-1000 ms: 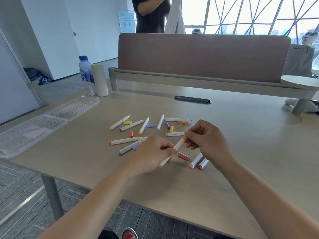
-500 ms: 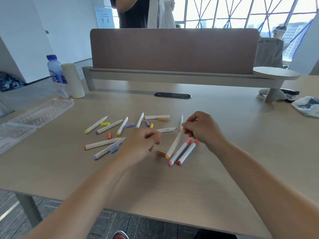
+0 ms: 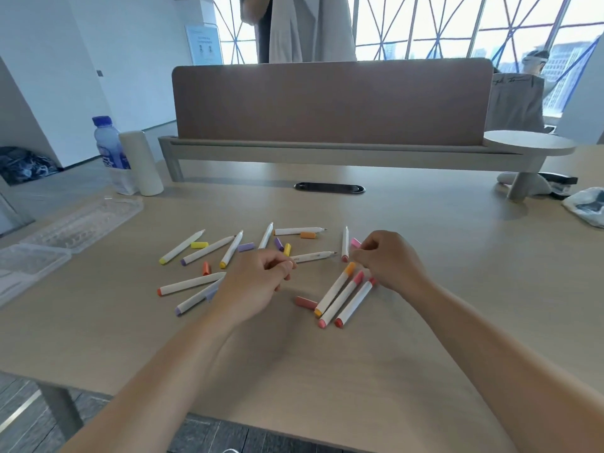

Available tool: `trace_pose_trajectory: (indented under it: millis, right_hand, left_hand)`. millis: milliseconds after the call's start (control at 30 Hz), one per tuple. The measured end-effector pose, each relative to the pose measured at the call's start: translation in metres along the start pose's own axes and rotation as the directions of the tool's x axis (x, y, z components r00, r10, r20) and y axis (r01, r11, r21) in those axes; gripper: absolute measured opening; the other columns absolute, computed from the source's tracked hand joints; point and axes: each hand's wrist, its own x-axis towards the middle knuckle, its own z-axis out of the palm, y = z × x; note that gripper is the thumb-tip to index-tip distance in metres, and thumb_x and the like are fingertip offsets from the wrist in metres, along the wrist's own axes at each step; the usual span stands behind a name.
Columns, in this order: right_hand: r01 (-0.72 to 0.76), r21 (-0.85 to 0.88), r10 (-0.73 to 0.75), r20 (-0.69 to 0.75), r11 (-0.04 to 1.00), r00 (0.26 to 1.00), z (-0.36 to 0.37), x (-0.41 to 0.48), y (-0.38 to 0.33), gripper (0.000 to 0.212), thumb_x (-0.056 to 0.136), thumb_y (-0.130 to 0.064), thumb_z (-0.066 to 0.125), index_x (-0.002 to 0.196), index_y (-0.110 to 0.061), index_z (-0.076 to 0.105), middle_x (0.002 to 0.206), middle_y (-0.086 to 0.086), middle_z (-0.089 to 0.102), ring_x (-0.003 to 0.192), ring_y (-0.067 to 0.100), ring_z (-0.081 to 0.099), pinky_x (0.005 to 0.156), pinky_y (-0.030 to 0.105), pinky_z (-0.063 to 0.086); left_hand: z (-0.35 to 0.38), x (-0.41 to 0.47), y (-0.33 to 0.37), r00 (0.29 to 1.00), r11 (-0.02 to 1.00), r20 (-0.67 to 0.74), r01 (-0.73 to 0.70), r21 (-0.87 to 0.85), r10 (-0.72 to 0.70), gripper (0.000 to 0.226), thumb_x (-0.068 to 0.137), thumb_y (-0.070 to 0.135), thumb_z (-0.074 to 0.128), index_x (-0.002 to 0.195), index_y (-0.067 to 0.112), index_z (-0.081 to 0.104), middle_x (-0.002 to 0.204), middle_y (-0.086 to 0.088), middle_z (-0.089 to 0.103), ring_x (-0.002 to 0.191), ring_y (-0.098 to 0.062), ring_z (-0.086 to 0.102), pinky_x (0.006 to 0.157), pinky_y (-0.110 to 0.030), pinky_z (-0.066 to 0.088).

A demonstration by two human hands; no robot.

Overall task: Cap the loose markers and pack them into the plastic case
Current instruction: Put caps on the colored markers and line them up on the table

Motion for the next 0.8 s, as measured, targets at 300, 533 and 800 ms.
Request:
trace_pose_trajectory:
  millis: [300, 533, 800]
  right_hand:
    - [0.050, -0.047, -0.053, -0.062, 0.998, 0.997, 0.002, 0.032, 0.008, 0.022, 0.094, -0.028, 0.057, 0.078, -0.014, 0.065, 0.078, 0.003, 0.067, 0.066, 0.016, 0.057, 0.056, 0.027, 0.042]
    - [-0.013, -0.059, 0.008, -0.081, 0.998, 0.997, 0.002, 0.058, 0.021, 0.020, 0.093, -0.022, 0.058, 0.079, -0.011, 0.066, 0.075, 0.000, 0.066, 0.066, 0.015, 0.058, 0.055, 0.026, 0.041]
    - [-0.052, -0.035, 0.049, -0.068, 0.998, 0.996, -0.004, 0.053, 0.030, 0.017, 0.088, -0.023, 0.060, 0.073, -0.016, 0.061, 0.077, 0.000, 0.067, 0.072, 0.020, 0.062, 0.062, 0.031, 0.045]
  left_hand:
    - [0.001, 0.046, 0.001, 0.998, 0.996, 0.016, -0.057, 0.068, 0.056, 0.014, 0.093, 0.029, 0.061, 0.084, 0.030, 0.072, 0.074, 0.012, 0.067, 0.073, -0.010, 0.061, 0.073, -0.031, 0.049]
    - [0.043, 0.084, 0.028, 0.980, 0.959, 0.143, -0.170, 0.229, 0.140, 0.012, 0.093, 0.031, 0.062, 0.097, 0.027, 0.073, 0.093, 0.013, 0.068, 0.087, -0.004, 0.062, 0.075, -0.025, 0.049]
    - [0.082, 0.111, 0.046, 0.975, 0.868, 0.199, -0.179, 0.463, 0.095, 0.028, 0.093, 0.039, 0.060, 0.084, 0.014, 0.071, 0.081, -0.003, 0.068, 0.075, -0.017, 0.059, 0.062, -0.032, 0.044]
